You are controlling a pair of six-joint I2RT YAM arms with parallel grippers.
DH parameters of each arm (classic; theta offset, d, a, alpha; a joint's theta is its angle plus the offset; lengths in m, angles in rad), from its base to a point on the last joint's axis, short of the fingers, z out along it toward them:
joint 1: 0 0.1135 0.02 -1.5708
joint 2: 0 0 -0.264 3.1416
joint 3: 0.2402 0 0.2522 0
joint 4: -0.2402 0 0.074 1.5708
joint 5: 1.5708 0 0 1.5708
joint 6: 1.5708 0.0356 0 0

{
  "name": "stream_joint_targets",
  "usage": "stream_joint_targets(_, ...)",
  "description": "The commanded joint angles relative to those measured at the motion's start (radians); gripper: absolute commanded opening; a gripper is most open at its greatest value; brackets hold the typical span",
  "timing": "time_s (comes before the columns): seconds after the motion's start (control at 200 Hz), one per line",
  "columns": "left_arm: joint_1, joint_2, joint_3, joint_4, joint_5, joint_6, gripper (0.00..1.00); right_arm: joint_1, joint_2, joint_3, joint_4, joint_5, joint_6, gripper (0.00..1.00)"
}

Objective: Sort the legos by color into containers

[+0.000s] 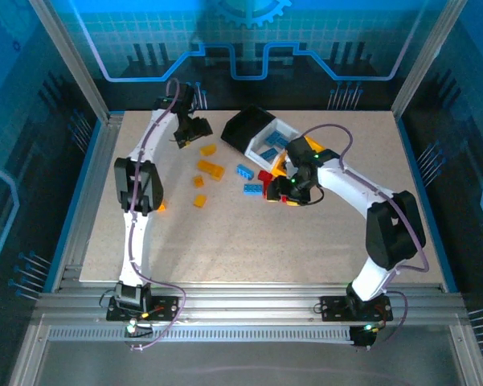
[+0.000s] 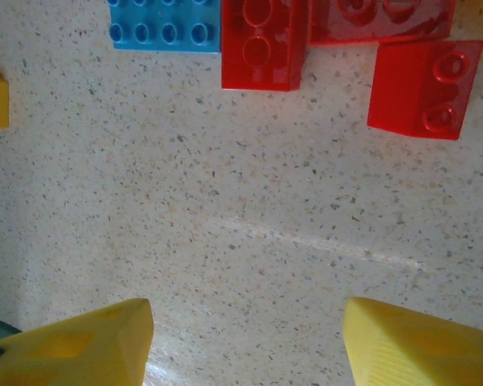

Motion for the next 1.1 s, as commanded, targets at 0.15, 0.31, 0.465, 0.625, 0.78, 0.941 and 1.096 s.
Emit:
stream_joint_targets(0.15, -0.005, 0.103, 0.047, -0.026, 0.000, 0.084, 0.77, 0.013, 0.044, 0.075, -0.056, -0.025, -0.024, 0.65)
stream_joint_targets(0.31, -0.005, 0.136, 0.084, 0.008, 0.012, 0.111, 0.78, 0.020, 0.051, 0.071, -0.060, -0.032, -0.022, 0.65)
stream_joint_targets(0.465, -0.006, 0.173, 0.121, 0.046, 0.035, 0.143, 0.79, 0.022, 0.053, 0.068, -0.066, -0.037, -0.019, 0.65)
stream_joint_targets(0.625, -0.022, 0.199, 0.124, 0.104, 0.054, 0.222, 0.79, 0.022, 0.064, 0.090, -0.085, -0.042, -0.022, 0.65)
stream_joint_targets(0.78, -0.042, 0.214, 0.123, 0.180, 0.067, 0.324, 0.81, 0.024, 0.084, 0.121, -0.103, -0.052, -0.022, 0.65)
stream_joint_targets(0.941, -0.056, 0.219, 0.117, 0.196, 0.076, 0.331, 0.79, 0.030, 0.101, 0.144, -0.111, -0.058, -0.022, 0.65)
stream_joint_targets(1.096, -0.068, 0.195, 0.049, 0.175, 0.037, 0.338, 0.72, 0.031, 0.109, 0.156, -0.109, -0.060, -0.021, 0.65)
